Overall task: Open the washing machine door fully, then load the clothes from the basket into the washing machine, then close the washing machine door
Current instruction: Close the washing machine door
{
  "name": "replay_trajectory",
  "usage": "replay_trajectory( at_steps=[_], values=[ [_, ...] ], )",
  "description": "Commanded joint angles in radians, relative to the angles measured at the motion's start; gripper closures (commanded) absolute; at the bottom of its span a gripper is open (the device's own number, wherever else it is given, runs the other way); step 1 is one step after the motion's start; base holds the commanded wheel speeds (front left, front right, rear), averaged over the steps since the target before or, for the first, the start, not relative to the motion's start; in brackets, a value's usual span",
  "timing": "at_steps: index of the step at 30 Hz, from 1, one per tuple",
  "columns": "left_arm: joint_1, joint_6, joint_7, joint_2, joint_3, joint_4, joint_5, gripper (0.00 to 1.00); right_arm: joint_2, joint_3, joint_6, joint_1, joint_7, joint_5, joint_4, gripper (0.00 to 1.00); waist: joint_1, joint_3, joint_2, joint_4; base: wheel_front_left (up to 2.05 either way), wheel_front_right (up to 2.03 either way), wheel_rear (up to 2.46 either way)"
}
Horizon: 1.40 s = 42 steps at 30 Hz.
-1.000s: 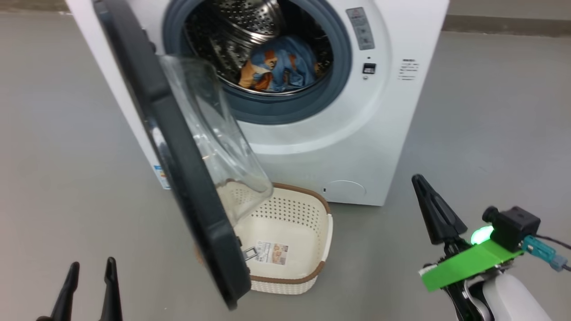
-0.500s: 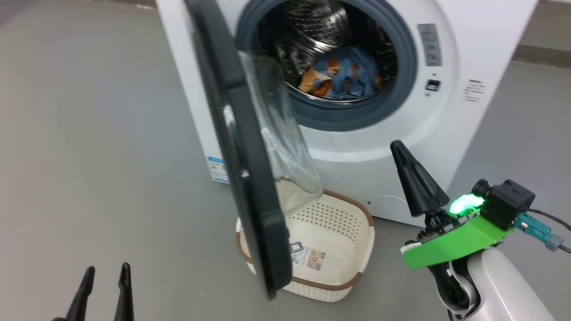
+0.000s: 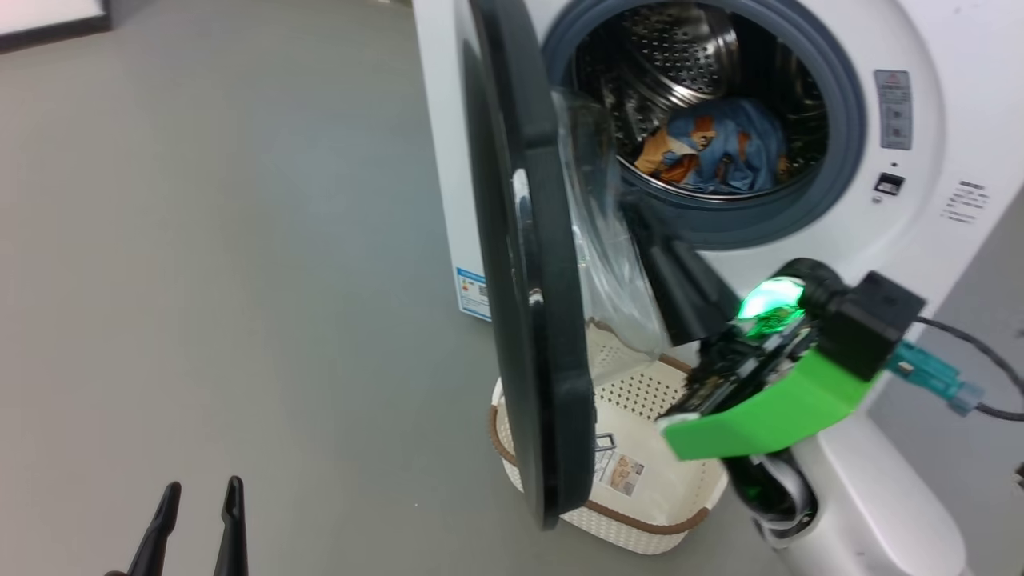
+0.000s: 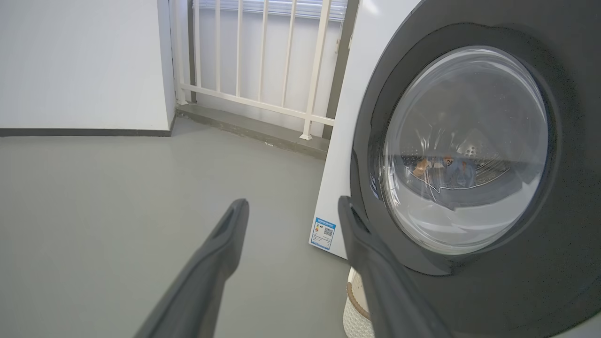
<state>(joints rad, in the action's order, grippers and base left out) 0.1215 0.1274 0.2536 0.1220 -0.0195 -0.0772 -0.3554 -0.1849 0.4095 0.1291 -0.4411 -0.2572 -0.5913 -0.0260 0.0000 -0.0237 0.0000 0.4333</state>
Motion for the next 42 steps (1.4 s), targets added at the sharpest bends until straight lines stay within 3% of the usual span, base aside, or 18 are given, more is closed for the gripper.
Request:
replay_trajectory(
  at_steps=[1, 16, 23, 42],
  values=[
    [-0.03, 0.003, 0.008, 0.018, 0.033, 0.018, -0.006, 0.0, 0.022, 0.045, 0.002, -0.035, -0.005, -0.005, -0.038, 1.0, 0.0, 0.001, 0.0, 0.026, 0.0, 0.0, 0.0],
    [-0.023, 0.003, 0.008, 0.022, 0.05, 0.016, -0.012, 0.0, 0.027, 0.337, 0.002, -0.02, -0.005, 0.004, -0.012, 1.0, 0.0, -0.013, 0.0, 0.03, 0.0, 0.0, 0.0],
    [-0.014, 0.003, 0.008, 0.021, 0.054, 0.015, -0.017, 0.0, 0.029, 0.457, 0.002, -0.004, -0.005, 0.014, 0.121, 1.0, 0.0, -0.023, 0.0, 0.018, 0.0, 0.0, 0.0],
    [-0.009, 0.003, 0.008, 0.018, 0.055, 0.017, -0.024, 0.0, 0.075, 0.568, 0.002, -0.046, -0.005, -0.057, 0.452, 1.0, 0.0, -0.018, 0.0, 0.004, 0.0, 0.0, 0.0]
  ],
)
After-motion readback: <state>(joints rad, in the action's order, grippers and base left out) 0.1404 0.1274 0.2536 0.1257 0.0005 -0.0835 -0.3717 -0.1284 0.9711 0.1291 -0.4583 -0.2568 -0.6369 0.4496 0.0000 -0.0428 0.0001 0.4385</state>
